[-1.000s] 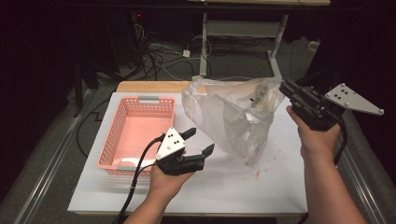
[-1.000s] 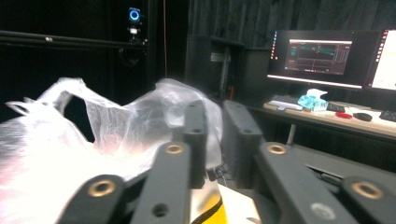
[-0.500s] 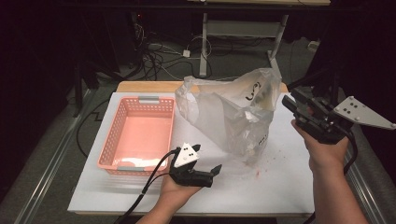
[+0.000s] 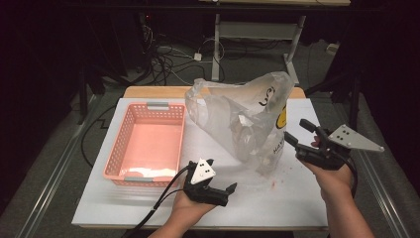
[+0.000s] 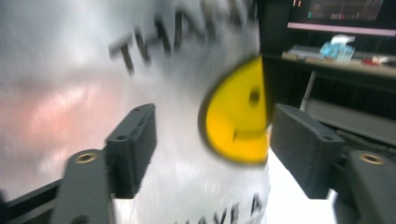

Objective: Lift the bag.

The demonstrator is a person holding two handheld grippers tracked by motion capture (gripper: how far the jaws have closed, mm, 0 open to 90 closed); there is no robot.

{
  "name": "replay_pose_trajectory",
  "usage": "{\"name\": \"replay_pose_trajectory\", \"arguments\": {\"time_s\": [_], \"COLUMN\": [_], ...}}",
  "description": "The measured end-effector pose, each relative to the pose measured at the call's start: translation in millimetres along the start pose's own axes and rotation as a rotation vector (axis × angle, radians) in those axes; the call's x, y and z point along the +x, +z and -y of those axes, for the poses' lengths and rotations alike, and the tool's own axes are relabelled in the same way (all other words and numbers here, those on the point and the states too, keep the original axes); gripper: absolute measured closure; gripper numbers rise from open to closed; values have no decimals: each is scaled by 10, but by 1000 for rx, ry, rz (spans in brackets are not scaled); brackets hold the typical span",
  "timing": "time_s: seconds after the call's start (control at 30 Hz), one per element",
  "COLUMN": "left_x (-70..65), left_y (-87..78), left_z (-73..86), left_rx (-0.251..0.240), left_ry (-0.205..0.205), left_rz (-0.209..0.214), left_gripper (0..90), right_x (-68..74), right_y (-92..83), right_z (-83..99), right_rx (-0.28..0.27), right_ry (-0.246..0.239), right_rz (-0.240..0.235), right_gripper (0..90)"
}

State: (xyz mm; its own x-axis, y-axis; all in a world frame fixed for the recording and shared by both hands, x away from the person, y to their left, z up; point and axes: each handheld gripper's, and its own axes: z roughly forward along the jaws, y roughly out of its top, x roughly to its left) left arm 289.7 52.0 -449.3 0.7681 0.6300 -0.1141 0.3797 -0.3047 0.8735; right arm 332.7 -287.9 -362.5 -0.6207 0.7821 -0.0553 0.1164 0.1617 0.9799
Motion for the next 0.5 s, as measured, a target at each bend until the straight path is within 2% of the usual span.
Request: {"name": "replay_pose_trajectory", "arguments": {"time_s": [0.2,0.5], "left_x": [-10,0], "left_y": [16,13], "left_z": [97,214], "left_rx": [10,1], "left_ry": [0,-13], "left_rz": [-2,-8], "left_gripper": [0,0], "right_x": [36,129], "right_y": [15,-4], "right_z": [377,827], "right_rx": [66,173], "right_ry": [41,52], "right_rz": [5,4], "right_gripper": [170,30]}}
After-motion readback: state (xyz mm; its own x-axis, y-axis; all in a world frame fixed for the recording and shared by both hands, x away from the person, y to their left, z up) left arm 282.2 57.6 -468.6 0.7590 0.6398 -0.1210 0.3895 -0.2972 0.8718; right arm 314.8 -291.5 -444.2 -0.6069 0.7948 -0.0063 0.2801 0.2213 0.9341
